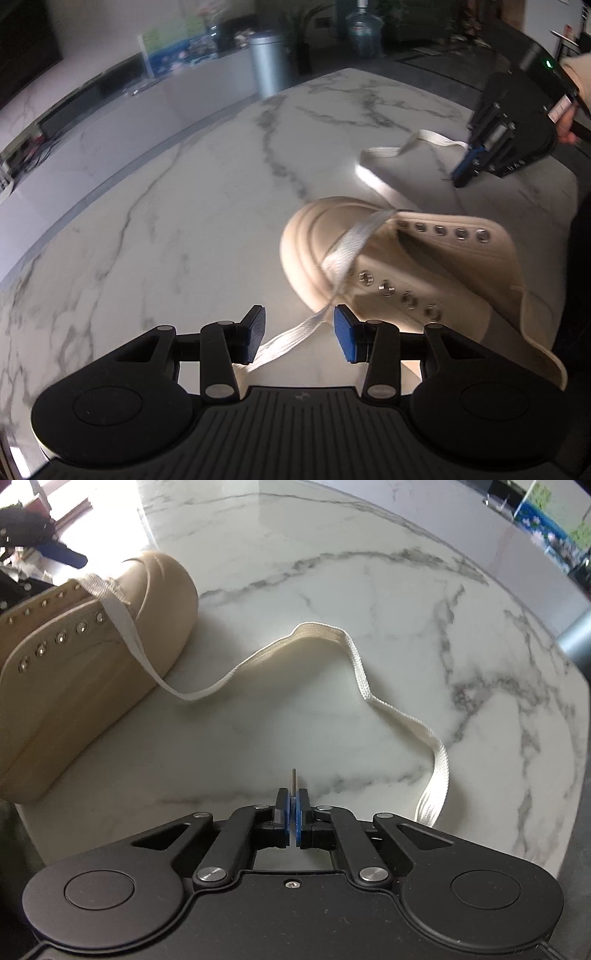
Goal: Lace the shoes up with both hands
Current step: 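Grasp the lace tip with the right tool, then hold the eyelet edge with the left tool while the right tool threads the lace tip into an eyelet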
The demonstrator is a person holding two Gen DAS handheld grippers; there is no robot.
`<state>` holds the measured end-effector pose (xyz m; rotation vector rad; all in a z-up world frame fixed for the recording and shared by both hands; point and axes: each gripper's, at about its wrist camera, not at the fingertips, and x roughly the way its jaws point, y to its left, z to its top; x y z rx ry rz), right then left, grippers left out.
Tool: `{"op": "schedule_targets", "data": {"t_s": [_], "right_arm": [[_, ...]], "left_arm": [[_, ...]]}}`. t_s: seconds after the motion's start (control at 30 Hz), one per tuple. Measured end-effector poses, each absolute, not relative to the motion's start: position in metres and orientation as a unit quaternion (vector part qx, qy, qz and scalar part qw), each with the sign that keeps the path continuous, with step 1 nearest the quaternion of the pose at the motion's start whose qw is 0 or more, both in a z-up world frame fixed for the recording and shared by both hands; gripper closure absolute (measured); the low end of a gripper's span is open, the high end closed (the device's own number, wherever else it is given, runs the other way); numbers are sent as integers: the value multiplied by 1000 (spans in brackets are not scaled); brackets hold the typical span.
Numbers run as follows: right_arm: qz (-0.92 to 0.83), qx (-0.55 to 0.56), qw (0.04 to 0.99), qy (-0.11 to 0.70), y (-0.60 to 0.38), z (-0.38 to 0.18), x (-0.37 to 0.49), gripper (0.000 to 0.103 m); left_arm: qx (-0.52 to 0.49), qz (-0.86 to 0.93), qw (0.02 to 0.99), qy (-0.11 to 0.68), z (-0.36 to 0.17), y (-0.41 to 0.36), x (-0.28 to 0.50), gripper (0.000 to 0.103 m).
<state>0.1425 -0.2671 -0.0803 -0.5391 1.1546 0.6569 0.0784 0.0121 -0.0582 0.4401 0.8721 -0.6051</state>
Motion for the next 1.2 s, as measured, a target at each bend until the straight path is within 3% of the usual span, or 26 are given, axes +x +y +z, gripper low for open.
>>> {"op": "schedule_targets", "data": {"t_s": [0.23, 0.3, 0.47, 1.2], "right_arm": [[371, -217, 755, 495, -243, -45, 116, 102], [392, -215, 753, 483, -230, -37, 109, 102], [428, -210, 747, 464, -204, -27, 104, 102], [445, -277, 731, 436, -171, -30, 120, 102]], "left_arm": [[206, -291, 841, 407, -57, 7, 82, 63], [205, -292, 840, 408, -58, 4, 84, 73], [188, -292, 843, 411, -59, 4, 88, 87], [162, -282, 859, 396, -45, 17, 78, 86]]}}
